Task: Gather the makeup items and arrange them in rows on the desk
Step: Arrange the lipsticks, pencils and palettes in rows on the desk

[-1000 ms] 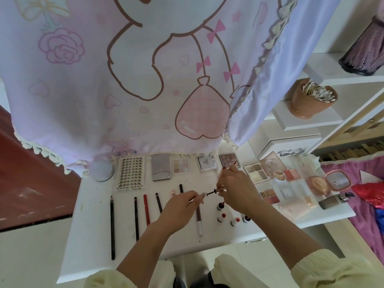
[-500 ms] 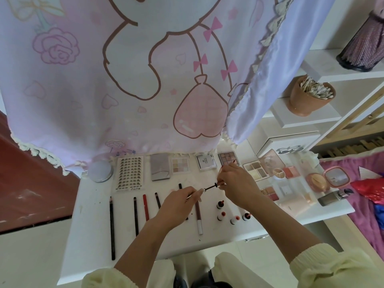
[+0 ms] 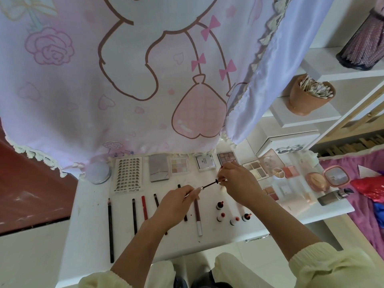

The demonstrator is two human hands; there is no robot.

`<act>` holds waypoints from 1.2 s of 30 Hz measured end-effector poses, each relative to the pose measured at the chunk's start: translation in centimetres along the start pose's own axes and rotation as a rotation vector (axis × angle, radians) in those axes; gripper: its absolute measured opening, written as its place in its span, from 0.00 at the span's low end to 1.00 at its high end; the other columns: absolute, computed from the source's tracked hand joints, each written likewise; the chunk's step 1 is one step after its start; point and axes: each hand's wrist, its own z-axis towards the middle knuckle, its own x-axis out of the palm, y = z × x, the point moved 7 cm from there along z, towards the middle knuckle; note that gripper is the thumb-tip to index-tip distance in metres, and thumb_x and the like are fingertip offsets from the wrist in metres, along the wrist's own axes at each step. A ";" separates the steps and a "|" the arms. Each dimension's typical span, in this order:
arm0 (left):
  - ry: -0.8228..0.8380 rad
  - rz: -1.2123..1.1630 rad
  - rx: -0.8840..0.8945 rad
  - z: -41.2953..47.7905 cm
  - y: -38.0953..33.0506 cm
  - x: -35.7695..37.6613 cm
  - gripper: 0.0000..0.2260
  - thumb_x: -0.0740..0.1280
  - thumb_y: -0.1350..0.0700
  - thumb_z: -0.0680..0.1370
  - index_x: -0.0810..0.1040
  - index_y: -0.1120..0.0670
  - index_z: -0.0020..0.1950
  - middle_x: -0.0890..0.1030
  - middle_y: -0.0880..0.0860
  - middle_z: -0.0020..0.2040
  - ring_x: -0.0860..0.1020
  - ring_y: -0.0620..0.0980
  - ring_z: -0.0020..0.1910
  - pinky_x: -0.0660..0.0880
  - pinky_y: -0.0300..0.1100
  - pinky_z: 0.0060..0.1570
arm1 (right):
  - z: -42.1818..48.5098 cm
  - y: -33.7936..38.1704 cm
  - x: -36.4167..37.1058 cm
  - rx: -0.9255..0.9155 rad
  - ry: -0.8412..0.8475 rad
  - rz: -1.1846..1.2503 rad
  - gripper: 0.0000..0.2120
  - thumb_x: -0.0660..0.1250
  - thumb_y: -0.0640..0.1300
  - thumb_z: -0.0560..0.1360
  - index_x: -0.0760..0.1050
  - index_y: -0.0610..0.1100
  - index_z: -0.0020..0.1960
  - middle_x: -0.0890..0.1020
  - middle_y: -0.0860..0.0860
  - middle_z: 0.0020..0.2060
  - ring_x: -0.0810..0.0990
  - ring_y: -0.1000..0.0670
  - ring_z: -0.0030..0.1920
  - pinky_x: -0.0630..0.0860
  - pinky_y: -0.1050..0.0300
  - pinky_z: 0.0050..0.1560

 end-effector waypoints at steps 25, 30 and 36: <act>-0.178 -0.284 -0.106 6.1 2.8 1.0 0.07 0.71 0.50 0.75 0.78 0.46 0.37 0.81 0.45 0.36 0.76 0.37 0.34 0.67 0.33 0.39 | -0.1 -1.9 3.8 0.564 -0.004 0.742 0.08 0.76 0.45 0.70 0.83 0.44 0.48 0.80 0.57 0.35 0.76 0.62 0.35 0.67 0.74 0.33; -0.143 -0.330 -0.101 8.5 3.3 2.0 0.04 0.73 0.55 0.74 0.83 0.45 0.42 0.83 0.45 0.35 0.79 0.36 0.36 0.69 0.26 0.39 | 0.5 -1.8 7.1 0.685 0.024 0.727 0.05 0.75 0.43 0.71 0.79 0.46 0.45 0.80 0.53 0.39 0.79 0.56 0.38 0.67 0.71 0.36; -0.073 -0.312 -0.059 10.6 4.2 2.4 0.04 0.73 0.57 0.73 0.85 0.51 0.47 0.85 0.51 0.40 0.80 0.44 0.40 0.71 0.30 0.43 | 0.4 -1.8 9.9 0.805 0.080 0.650 0.18 0.71 0.40 0.73 0.65 0.51 0.32 0.73 0.56 0.36 0.72 0.56 0.38 0.62 0.70 0.32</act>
